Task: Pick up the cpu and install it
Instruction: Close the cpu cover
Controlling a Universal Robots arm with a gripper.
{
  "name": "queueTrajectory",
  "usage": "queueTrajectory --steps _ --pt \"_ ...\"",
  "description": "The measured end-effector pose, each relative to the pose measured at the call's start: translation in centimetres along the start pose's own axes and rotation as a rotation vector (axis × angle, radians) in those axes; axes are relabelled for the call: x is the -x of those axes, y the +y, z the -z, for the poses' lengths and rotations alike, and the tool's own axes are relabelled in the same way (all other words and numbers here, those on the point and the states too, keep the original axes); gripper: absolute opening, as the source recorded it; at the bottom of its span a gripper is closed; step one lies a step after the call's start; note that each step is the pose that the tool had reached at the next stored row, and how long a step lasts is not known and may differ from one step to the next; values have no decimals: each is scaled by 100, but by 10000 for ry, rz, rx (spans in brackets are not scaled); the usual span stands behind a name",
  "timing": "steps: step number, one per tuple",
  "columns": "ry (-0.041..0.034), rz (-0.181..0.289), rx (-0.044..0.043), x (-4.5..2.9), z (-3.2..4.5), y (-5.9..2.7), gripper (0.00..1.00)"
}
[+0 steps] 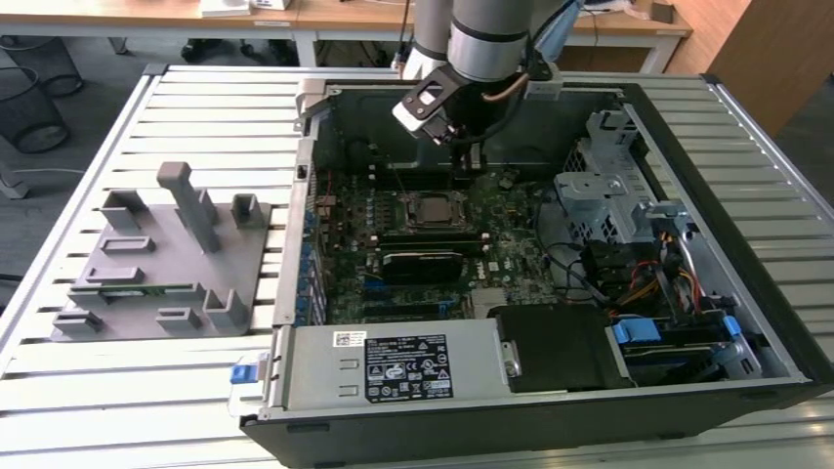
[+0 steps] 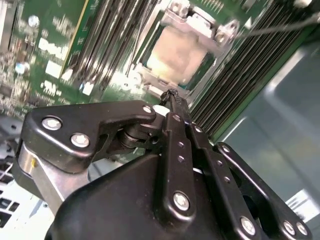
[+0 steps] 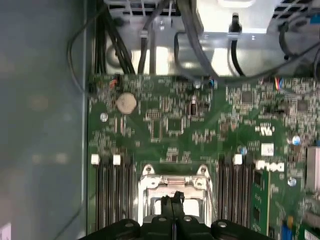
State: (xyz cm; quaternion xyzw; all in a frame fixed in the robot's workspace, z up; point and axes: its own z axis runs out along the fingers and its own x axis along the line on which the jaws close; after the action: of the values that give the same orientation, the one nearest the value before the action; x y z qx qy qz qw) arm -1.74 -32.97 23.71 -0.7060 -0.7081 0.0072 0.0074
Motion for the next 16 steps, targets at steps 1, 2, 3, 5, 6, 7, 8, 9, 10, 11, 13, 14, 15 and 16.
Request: queueTrajectory --steps 1,2,3,5,6,7,8,9,10,11,13,14,15,16 --pt "1 -1 1 0 -1 -29 11" --pt "0 0 0 0 -2 -53 11" --pt "0 0 0 0 -4 -72 11" --pt "1 4 1 0 -16 -98 11" --pt "0 8 0 0 -26 -105 11" --pt "-1 11 -1 1 -36 -114 11" --pt "-1 14 0 1 -48 -122 11" --pt "0 16 0 3 -58 -133 11" --pt "-2 21 -1 7 -67 -149 11" --pt "-2 26 -1 13 -75 -164 11" --pt "-2 38 0 26 -93 -201 11" --pt "-2 46 -1 34 -101 -225 11" --pt "-2 54 0 42 -111 -246 11" --pt "-2 63 0 52 -121 -263 11"
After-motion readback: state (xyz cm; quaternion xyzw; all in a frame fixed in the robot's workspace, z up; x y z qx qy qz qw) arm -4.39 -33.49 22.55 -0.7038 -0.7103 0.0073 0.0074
